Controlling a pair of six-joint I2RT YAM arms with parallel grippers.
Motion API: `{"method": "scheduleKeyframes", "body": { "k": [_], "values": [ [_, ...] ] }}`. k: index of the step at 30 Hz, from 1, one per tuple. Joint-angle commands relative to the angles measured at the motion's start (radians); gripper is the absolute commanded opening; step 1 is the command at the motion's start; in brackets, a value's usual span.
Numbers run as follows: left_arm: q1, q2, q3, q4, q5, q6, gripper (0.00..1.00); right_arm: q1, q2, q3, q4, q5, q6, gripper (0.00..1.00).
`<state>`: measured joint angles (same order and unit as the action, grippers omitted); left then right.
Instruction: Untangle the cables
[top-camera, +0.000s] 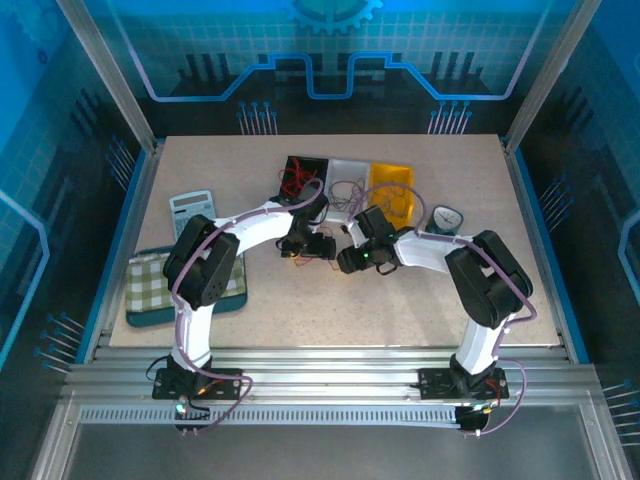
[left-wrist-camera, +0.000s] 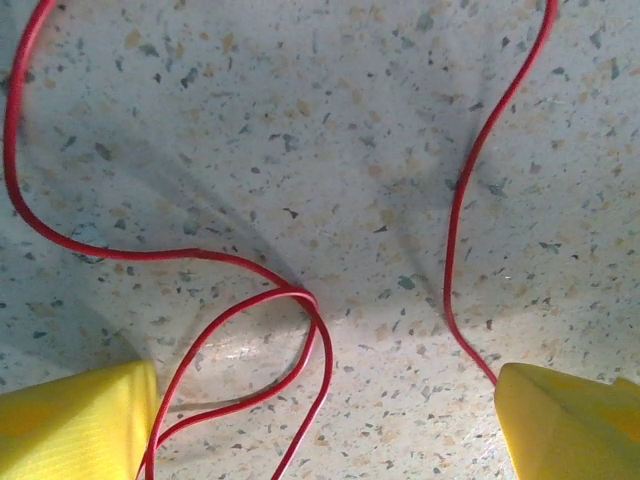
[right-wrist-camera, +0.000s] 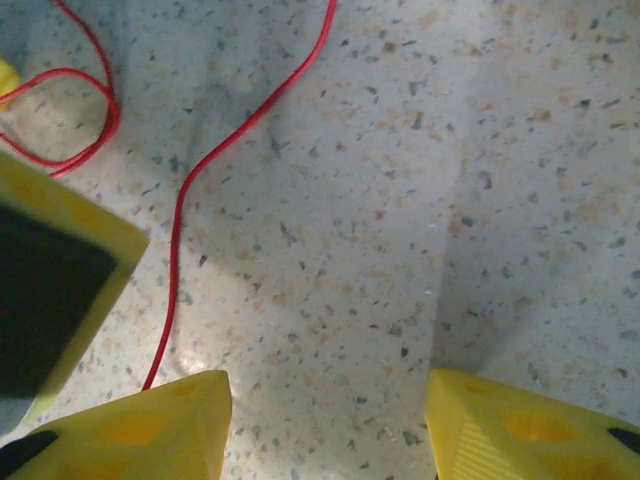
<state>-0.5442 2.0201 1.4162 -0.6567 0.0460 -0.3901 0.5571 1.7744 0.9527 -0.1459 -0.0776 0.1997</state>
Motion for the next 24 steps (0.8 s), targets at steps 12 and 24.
{"method": "scheduleKeyframes", "body": {
  "k": [12,24],
  "values": [
    [-0.053,0.173,0.186,-0.103,0.006,0.062,0.87,0.000,-0.035,-0.043,0.022,-0.091,-0.040,0.53],
    [-0.074,0.263,0.220,-0.158,-0.097,0.061,0.80,-0.005,-0.072,-0.057,0.058,-0.092,-0.035,0.53]
  ]
}}
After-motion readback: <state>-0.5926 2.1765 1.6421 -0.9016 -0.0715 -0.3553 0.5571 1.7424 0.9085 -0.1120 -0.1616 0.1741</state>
